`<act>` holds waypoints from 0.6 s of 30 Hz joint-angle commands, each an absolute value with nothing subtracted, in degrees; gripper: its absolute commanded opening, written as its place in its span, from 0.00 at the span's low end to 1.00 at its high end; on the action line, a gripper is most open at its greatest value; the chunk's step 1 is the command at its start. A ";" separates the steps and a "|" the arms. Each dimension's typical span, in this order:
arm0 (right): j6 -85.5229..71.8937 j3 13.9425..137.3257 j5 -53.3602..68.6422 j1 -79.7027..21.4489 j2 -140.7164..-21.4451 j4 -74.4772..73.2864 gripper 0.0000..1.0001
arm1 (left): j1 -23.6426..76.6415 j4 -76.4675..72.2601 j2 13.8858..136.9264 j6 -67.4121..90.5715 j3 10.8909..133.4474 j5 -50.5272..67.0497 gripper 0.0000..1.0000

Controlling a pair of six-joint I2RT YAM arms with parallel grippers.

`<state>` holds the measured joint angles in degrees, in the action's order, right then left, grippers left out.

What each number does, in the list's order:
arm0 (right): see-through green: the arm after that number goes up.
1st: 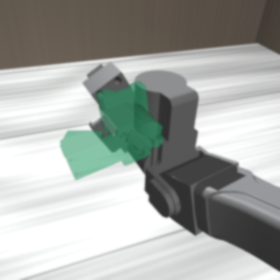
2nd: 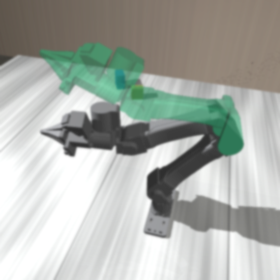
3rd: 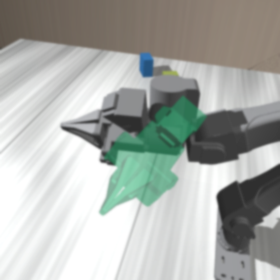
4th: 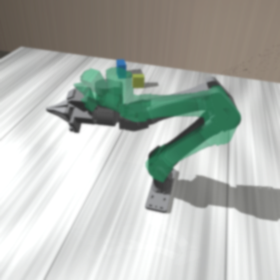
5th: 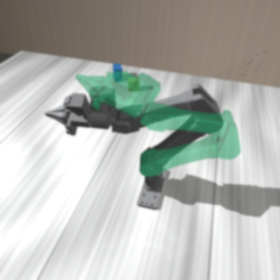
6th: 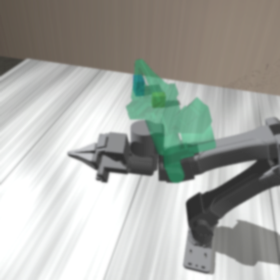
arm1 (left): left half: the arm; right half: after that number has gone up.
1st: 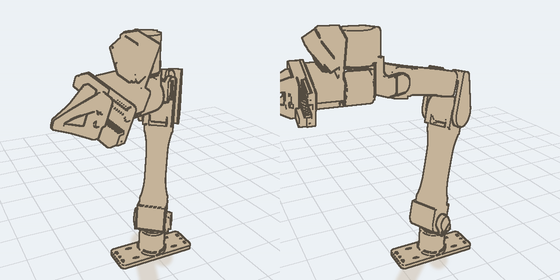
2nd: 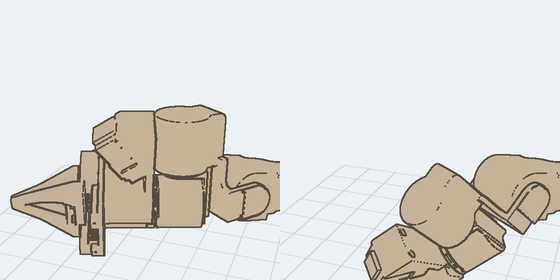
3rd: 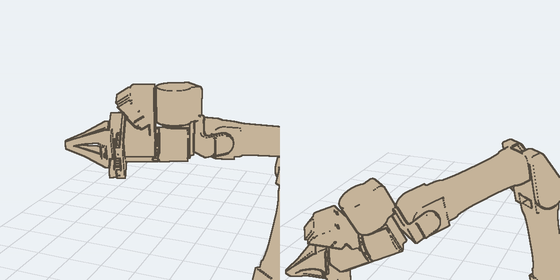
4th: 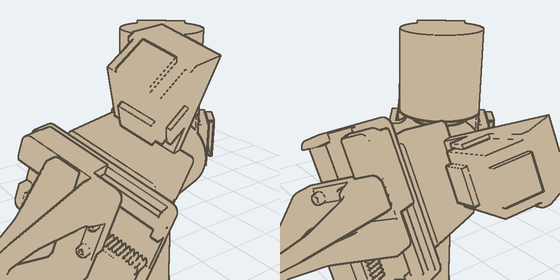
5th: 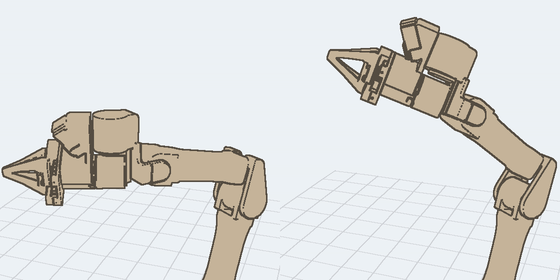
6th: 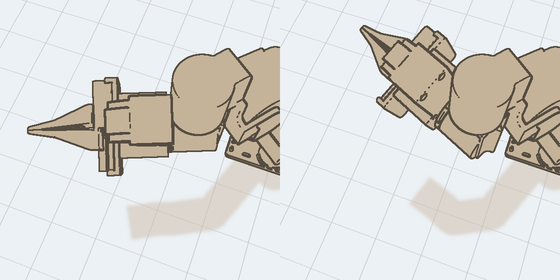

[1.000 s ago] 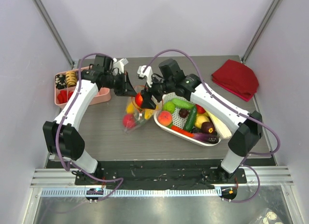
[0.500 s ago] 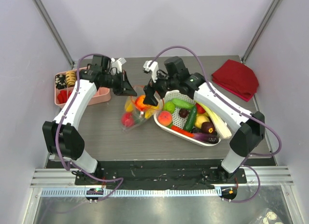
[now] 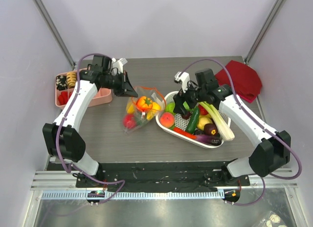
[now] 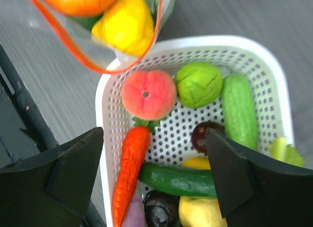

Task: Place the food in the zip-top bag and seal the zipper
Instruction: Pick up the fake fruit from the bin.

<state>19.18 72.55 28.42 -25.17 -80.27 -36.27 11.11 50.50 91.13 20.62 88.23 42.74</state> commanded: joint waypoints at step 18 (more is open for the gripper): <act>37.61 71.01 16.53 -25.66 -94.20 -32.69 0.48 | 10.81 51.33 90.62 18.81 89.65 44.30 0.00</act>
